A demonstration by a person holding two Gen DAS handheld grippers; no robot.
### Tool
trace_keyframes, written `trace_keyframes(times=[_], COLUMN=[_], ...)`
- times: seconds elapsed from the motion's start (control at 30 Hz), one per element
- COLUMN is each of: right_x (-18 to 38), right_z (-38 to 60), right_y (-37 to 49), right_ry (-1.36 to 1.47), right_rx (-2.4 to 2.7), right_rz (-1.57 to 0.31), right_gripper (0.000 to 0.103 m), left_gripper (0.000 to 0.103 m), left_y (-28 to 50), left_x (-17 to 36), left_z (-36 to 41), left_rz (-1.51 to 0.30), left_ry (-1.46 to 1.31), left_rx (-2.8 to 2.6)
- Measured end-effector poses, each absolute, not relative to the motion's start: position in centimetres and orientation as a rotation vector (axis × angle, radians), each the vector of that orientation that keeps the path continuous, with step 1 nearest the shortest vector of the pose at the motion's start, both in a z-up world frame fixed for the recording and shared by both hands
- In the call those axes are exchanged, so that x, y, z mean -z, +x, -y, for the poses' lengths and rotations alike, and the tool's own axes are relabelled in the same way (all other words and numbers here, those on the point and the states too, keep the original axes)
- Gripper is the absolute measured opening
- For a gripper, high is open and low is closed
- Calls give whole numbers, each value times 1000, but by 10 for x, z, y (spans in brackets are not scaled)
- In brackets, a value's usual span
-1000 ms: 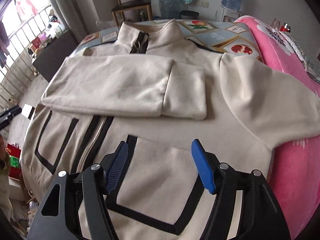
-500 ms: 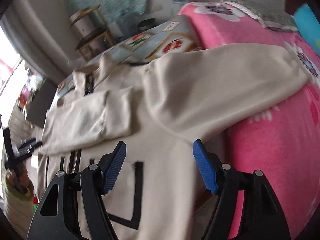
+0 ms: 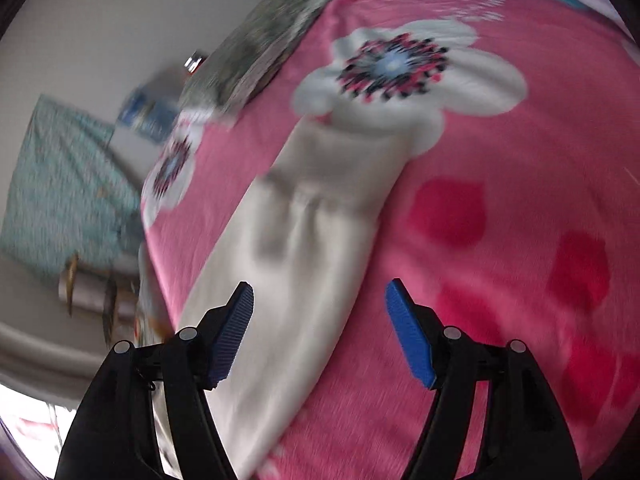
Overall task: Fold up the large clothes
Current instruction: 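Grasp the other sleeve cuff on the pink blanket with the right tool, then fold the held sleeve across the jacket front with the right tool, release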
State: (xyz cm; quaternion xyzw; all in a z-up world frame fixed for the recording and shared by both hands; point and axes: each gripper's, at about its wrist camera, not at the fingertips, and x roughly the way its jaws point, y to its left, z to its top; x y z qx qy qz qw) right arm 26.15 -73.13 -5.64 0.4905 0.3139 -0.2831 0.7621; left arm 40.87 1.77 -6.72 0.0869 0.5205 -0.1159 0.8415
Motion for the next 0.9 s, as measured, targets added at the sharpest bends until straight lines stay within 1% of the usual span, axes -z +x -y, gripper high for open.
trace_keyframes(times=[0.17,0.2,0.3,0.33,0.37,0.4,0.43,0.47,0.57,0.67,0.77,0.9], right_x=[77,78,78,78,79,78,76,72,50,9,-44,-126], right_z=[777,785,792,794,795,795,794,793,782,760,724,651], right_y=[269,272,282,283,286,287,285,283,269,265,261,263], right_ry=[1158,1157,1118,1106,1079,1054,1039,1038,1011,928,845,686], right_rx=[667,669,685,690,709,723,727,717,692,619,506,343], right_rz=[-633,-626,-648,-659,-677,-696,-699,-683,-620,-564,-513,-444], right_gripper=[55,54,46,42,33,29,19,12,11,10,10,10], left_gripper=[95,95,96,96,96,96,97,97,97,97,97,97], left_y=[408,408,409,410,410,411,411,412,414,413,414,412], left_x=[68,68,69,69,68,68,68,68,68,69,68,69], left_z=[-20,-21,-20,-20,-20,-19,-19,-20,-21,-21,-21,-21], left_rz=[-1078,-1080,-1086,-1090,-1094,-1100,-1104,-1108,-1112,-1106,-1115,-1107], left_ry=[181,181,181,183,184,186,187,187,186,184,178,180], left_rx=[271,275,275,272,271,270,271,273,287,285,279,285])
